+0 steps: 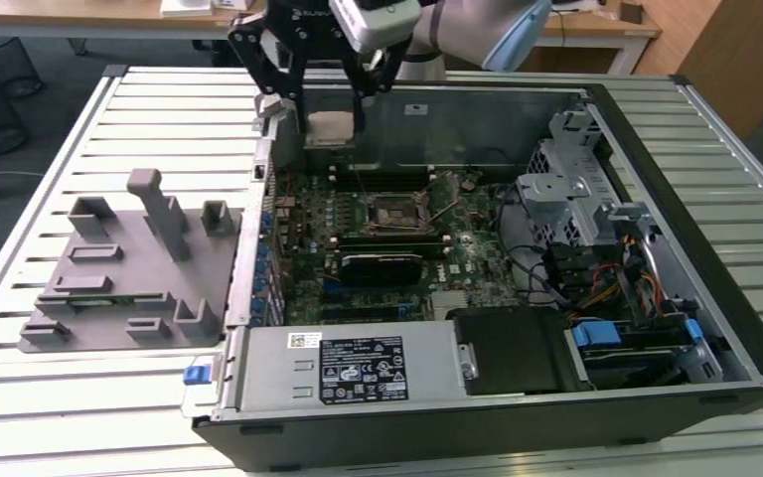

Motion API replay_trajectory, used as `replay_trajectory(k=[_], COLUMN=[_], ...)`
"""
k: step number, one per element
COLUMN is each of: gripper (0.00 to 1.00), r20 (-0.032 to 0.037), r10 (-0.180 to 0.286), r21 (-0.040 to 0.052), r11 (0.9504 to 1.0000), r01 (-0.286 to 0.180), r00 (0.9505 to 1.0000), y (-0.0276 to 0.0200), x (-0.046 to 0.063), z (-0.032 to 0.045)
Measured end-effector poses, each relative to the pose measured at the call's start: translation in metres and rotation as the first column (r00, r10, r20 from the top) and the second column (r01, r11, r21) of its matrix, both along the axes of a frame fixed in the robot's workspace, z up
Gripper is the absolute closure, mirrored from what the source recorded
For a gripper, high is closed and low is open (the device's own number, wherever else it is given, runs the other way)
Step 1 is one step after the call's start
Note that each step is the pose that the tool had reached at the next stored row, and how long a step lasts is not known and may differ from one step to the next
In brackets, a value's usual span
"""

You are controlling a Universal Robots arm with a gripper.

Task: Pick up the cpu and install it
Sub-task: 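Pick up the cpu and move it towards the insertion slot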

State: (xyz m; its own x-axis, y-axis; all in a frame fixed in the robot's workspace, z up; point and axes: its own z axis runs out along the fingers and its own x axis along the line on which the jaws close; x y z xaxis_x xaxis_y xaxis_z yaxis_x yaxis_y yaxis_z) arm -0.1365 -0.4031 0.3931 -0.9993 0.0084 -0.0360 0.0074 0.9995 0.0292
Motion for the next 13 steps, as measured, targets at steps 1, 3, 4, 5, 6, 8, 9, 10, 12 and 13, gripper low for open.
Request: replay_trajectory(k=[1,3,4,5,6,8,9,10,12,13], gripper=[0.47,0.47,0.47,0.47,0.47,0.47,0.47,0.47,0.47,0.47], r20=[0.0,0.0,0.0,0.0,-0.0001,0.0,-0.0001,-0.0001,0.0001,0.0], r10=[0.0,0.0,0.0,0.0,0.0,0.0,0.0,0.0,0.0,0.0], r21=[0.0,0.0,0.0,0.0,0.0001,0.0003,0.0005,0.0007,0.0012,0.0012], r11=[1.0,1.0,1.0,1.0,1.0,1.0,1.0,1.0,1.0,1.0], r01=[0.0,0.0,0.0,0.0,0.0,0.0,0.0,0.0,0.0,0.0], r00=[1.0,1.0,1.0,1.0,1.0,1.0,1.0,1.0,1.0,1.0], y=[0.0,0.0006,0.0015,0.0027,0.0041,0.0069,0.0082,0.0096,0.0123,0.0138], x=[0.004,0.014,0.018,0.022,0.026,0.031,0.034,0.037,0.042,0.045], z=[-0.0007,-0.0025,-0.0036,-0.0046,-0.0057,-0.0077,-0.0087,-0.0097,-0.012,-0.013])
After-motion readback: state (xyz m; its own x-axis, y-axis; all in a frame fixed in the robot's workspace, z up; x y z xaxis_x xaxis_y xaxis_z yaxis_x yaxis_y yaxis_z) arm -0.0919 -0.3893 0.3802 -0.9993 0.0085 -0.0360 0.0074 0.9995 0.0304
